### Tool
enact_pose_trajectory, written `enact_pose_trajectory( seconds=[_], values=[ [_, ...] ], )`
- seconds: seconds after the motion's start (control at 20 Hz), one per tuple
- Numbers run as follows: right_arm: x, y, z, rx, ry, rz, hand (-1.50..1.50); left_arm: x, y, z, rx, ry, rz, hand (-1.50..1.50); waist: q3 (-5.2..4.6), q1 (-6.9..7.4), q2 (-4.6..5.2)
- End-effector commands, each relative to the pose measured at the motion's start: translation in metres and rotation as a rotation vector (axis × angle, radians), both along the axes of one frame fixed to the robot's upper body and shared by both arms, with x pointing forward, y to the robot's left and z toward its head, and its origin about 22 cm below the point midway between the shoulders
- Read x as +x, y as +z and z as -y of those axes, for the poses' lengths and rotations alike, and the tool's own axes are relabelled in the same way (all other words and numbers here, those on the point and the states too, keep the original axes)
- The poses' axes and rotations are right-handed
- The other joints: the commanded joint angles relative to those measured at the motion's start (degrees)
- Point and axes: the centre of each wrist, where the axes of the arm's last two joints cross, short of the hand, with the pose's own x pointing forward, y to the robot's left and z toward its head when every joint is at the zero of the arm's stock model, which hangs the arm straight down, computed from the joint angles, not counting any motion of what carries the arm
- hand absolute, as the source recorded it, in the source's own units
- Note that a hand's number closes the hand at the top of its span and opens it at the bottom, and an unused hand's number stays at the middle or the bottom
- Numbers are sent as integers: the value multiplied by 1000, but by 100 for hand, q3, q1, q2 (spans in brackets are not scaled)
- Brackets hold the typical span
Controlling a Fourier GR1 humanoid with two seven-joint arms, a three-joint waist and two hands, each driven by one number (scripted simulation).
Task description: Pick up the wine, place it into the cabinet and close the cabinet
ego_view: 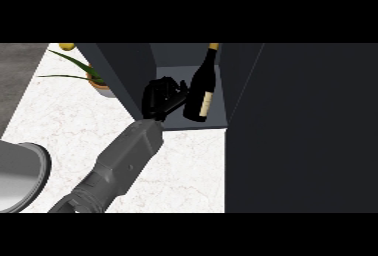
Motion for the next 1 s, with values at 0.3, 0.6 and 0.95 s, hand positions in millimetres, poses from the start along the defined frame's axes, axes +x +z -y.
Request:
enact_pose_trajectory(
  seconds=[0.3, 0.6, 0.95],
  values=[
    [8, 1, 9, 12, -15, -4, -150, 1, -6, -10, -11, 105, 68, 150, 1, 49, -5],
    [-2, 12, -7, -2, -46, 5, -150, 16, 14, -21, 19, 92, 150, -150, 1, 164, -48],
    [-3, 7, 1, -26, -46, 18, -150, -6, -9, -6, 16, 57, 236, -150, 6, 286, -91]
  ],
)
